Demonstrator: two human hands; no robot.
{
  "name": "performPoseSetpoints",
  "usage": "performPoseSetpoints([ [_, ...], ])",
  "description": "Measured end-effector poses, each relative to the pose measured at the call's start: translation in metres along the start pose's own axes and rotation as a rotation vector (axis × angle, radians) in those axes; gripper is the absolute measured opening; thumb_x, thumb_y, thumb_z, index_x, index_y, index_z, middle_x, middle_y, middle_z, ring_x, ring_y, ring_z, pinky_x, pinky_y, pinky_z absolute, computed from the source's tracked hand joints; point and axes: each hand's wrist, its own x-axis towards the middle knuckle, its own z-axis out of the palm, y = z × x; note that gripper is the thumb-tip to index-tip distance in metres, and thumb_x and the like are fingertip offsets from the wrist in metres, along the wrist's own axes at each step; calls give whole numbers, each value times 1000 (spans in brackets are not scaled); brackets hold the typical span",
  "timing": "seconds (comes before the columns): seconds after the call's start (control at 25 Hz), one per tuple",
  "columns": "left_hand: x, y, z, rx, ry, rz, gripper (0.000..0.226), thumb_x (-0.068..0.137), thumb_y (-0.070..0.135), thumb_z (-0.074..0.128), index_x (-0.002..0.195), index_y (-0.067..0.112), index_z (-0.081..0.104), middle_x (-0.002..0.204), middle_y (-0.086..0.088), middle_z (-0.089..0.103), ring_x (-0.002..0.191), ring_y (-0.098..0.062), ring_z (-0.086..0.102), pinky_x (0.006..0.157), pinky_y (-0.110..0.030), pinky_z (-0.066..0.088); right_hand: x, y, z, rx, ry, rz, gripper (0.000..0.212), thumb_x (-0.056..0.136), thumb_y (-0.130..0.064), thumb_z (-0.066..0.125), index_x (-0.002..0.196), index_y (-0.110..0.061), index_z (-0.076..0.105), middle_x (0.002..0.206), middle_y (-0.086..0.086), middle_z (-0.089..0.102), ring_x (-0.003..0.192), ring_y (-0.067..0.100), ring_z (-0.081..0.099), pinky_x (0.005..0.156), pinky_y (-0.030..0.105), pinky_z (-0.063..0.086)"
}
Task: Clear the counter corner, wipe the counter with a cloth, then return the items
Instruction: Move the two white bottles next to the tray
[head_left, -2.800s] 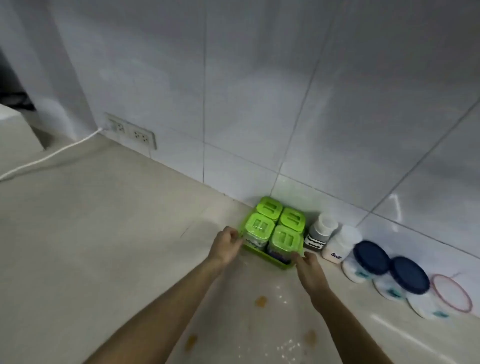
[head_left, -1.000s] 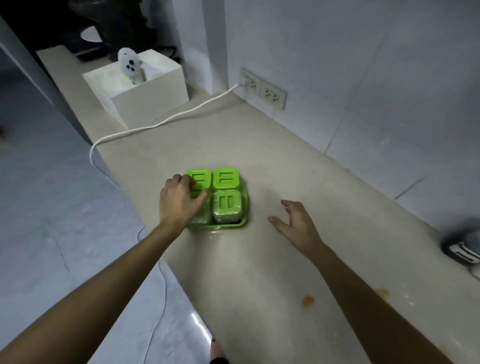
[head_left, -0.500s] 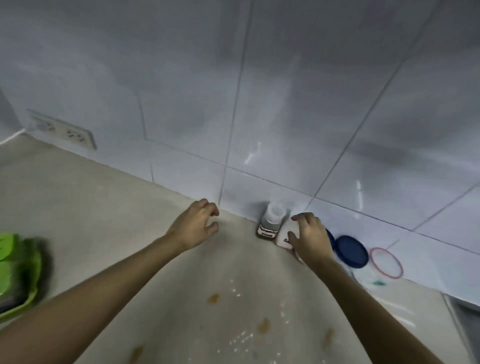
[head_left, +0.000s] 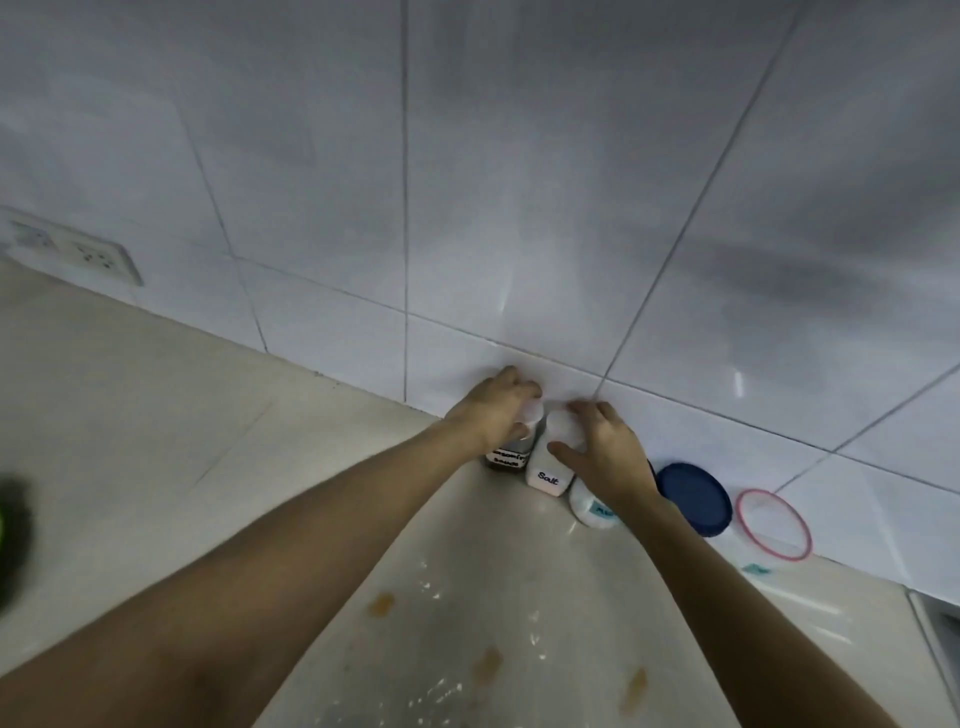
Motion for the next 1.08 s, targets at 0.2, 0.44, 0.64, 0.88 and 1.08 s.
performPoseSetpoints([
  [0.2,-42,-17,-17,-24,42,14,47,87,18,62,132,15,50,123,-15,44,103,-37,57,93,-41,47,-7,-15,-5,1,-41,-16,60,78,-27,73,130,-9,50,130,14,53,114,34,53,91,37,43],
  [0.44,-168,-94,-73,-14,90,-197,52,85,25,65,135,19,48,126,-14,44,106,-37,57,95,-38,46,-8,-127,10,6,-54,-117,60,78,-31,74,129,-7,52,126,17,54,112,36,54,94,41,44],
  [0.64,-279,-201,-110,13,157,-429,54,84,28,66,135,19,49,125,-14,45,106,-37,57,96,-39,46,-7,-269,70,120,-136,-286,60,74,-29,76,128,-9,55,126,14,56,113,34,55,96,40,44],
  [0.88,-347,-293,-127,21,211,-552,51,84,22,64,132,16,52,124,-16,47,108,-38,57,96,-37,44,4,-401,134,134,-210,-423,60,78,-28,73,131,-13,52,129,11,54,116,30,53,99,38,43],
  [1.08,-352,-332,-128,-41,237,-539,54,86,24,63,137,17,49,127,-15,46,111,-37,55,99,-35,42,12,-439,171,102,-248,-454,59,81,-27,71,134,-12,49,132,10,53,119,28,52,99,35,42],
])
